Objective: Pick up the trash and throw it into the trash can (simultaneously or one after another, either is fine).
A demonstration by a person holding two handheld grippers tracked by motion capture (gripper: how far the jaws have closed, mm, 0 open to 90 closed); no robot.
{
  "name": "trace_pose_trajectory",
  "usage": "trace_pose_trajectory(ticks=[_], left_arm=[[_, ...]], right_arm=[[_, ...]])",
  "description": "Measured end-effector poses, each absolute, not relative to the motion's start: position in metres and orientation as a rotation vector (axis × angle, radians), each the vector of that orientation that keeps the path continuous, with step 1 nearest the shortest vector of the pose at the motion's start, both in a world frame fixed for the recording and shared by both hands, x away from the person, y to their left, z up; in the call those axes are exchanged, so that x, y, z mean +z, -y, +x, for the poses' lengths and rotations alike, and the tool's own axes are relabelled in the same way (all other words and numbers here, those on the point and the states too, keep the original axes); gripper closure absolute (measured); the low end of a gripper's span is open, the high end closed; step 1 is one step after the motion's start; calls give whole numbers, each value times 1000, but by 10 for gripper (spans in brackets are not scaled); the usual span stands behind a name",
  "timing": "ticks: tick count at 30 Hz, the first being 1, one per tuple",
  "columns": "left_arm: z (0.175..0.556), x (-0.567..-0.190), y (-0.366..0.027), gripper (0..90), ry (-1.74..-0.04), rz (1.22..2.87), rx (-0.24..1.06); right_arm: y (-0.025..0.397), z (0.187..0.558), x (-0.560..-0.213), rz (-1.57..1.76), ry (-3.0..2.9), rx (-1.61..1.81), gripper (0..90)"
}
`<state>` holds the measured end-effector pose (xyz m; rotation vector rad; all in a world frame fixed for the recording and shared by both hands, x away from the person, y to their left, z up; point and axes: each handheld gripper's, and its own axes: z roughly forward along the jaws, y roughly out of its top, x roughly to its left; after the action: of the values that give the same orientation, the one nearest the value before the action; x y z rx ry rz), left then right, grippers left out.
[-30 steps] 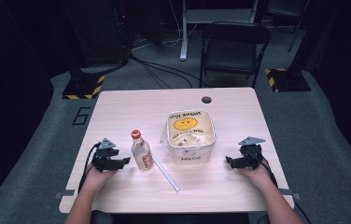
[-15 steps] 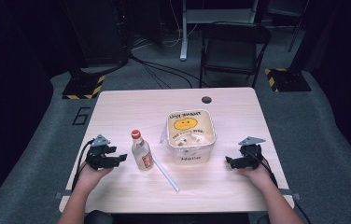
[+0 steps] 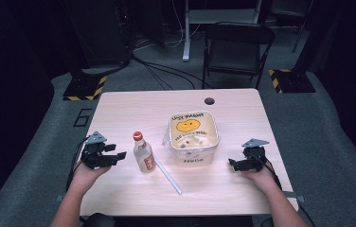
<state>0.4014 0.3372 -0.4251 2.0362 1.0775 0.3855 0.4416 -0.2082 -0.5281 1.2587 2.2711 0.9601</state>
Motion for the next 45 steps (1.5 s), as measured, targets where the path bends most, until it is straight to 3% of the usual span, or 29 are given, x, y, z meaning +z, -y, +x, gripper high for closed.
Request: trace_pose_trajectory(ticks=[31,45], left_arm=[[390,-365,-306,351,-918,2011,361],[397,-363,-287,406,-879,2034,340]], right_arm=[[208,441,-528,1258,-2273,962,18],[208,441,-528,1256,-2274,963,17]])
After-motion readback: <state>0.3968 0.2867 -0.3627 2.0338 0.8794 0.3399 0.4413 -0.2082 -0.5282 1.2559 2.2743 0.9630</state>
